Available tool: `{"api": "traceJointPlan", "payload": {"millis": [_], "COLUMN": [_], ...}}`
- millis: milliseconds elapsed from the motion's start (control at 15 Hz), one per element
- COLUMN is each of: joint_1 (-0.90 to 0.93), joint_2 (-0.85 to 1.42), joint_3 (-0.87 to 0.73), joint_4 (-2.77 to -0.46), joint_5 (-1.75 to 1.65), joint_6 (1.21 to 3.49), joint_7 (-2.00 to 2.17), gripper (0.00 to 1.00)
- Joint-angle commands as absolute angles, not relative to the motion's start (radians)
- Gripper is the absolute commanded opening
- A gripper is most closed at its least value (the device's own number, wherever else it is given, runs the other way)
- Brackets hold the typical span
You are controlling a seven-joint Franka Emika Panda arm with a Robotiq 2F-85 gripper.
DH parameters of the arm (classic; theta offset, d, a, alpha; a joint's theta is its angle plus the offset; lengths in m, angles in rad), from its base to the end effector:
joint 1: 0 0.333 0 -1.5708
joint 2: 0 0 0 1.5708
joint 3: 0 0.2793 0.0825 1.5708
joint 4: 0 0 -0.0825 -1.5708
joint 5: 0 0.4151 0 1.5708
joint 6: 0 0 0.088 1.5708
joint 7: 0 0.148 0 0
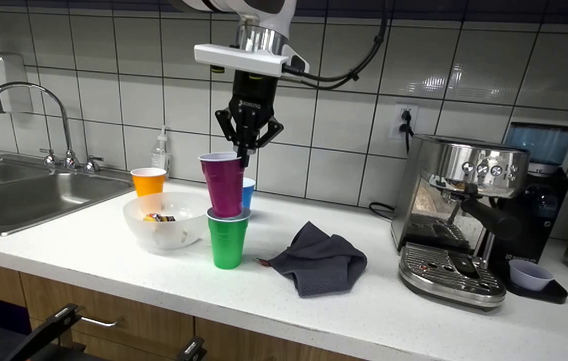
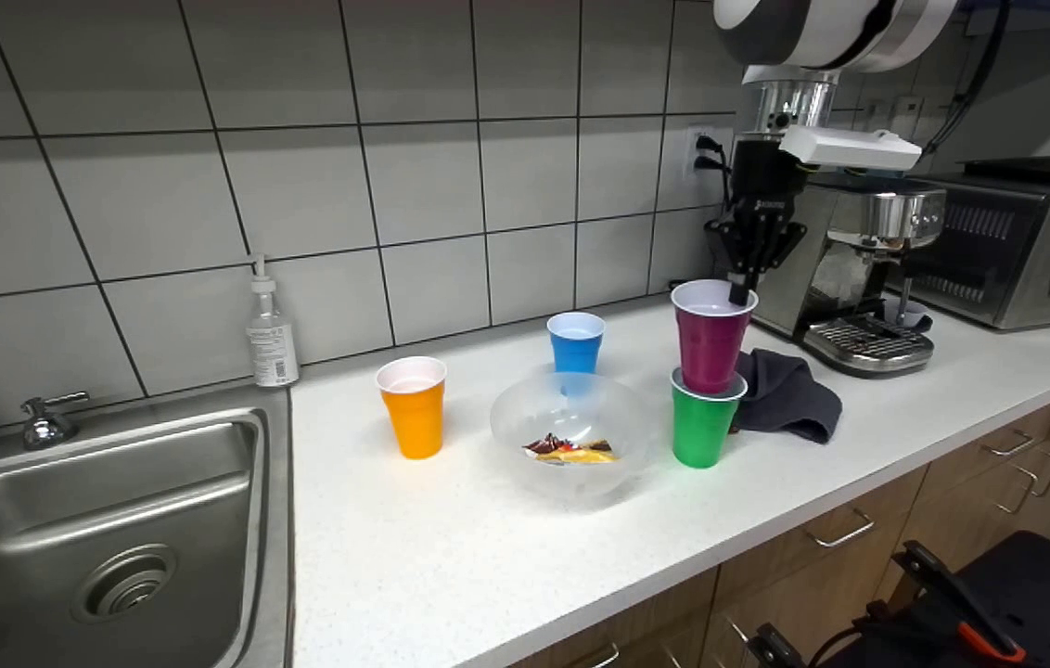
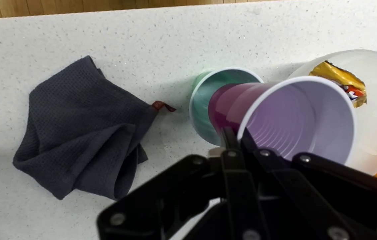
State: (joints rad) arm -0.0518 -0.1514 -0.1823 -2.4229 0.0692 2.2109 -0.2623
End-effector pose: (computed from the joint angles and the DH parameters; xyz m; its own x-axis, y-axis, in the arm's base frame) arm 0.4771 -0.1061 0.2630 0.9991 -0.0100 -0.0422 -0.0139 -0.9955 -0.0942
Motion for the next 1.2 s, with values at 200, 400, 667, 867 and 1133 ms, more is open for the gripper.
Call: {"api": "traceJointPlan", "payload": {"millis": [200, 400, 667, 867, 1133], "joint_1": [-0.07, -0.074, -0.079, -0.085, -0.092], "joint_2": [-0.105, -0.09, -0.066, -0.05, -0.03], "joint_3": [-0.175, -0.177, -0.177, -0.175, -0.174], "joint_4": [-2.396, -2.396, -2.396, -2.398, -2.4], "joint_5": [0.101, 0.108, 0.137, 0.153, 0.151], "joint_6": [2.234, 2.245, 2.25, 2.254, 2.269], "joint_7": [-0.304, -0.31, -0.335, -0.349, -0.358], "gripper": [0.01, 0.01, 0.01, 0.01, 0.01]}}
